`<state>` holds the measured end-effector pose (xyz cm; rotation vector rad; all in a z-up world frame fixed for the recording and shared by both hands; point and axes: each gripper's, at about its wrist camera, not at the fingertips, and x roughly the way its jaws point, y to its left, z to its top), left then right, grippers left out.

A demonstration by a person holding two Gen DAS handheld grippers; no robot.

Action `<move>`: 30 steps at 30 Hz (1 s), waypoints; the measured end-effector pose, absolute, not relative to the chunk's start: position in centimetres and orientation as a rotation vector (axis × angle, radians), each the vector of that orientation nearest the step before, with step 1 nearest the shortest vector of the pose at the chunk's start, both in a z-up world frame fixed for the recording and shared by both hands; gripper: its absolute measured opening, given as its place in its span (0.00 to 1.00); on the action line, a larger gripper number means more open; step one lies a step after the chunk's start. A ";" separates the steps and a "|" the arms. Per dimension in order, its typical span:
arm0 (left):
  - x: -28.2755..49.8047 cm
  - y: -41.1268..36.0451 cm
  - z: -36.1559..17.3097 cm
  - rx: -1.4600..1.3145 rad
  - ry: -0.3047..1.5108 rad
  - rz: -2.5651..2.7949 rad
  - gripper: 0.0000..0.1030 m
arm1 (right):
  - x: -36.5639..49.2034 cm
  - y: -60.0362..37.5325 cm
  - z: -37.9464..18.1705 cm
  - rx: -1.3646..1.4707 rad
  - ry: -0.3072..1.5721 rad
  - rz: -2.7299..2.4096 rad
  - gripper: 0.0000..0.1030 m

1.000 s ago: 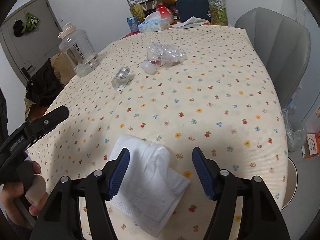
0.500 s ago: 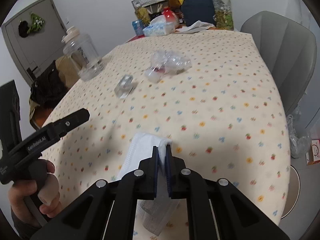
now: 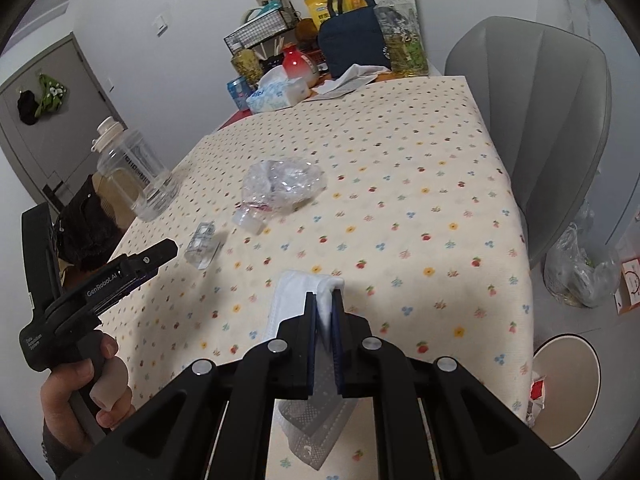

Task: Collect trash
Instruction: 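Grasp the pill blister pack with the left gripper while the right gripper holds the napkin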

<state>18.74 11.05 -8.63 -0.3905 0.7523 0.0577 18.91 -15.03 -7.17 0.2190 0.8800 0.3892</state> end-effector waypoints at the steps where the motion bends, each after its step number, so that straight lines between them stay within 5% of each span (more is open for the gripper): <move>1: 19.0 11.0 -8.6 -0.398 0.752 0.058 0.60 | 19.1 -15.2 -7.2 0.220 0.881 0.386 0.08; 8: 20.9 11.4 -8.6 -0.461 0.741 0.078 0.48 | 19.9 -16.2 -6.8 0.225 0.877 0.364 0.08; 18: 22.6 10.2 -11.7 -0.444 0.829 0.081 0.46 | 19.5 -17.7 -6.5 0.234 0.869 0.337 0.08; 20: 22.6 10.1 -11.7 -0.432 0.839 0.085 0.32 | 19.3 -18.1 -6.4 0.239 0.866 0.331 0.08; 23: 22.5 10.1 -11.5 -0.437 0.856 0.070 0.27 | 19.0 -18.6 -6.2 0.243 0.858 0.327 0.08; 30: 20.9 8.2 -9.1 -0.382 0.808 0.048 0.26 | 18.0 -20.3 -5.3 0.261 0.828 0.312 0.08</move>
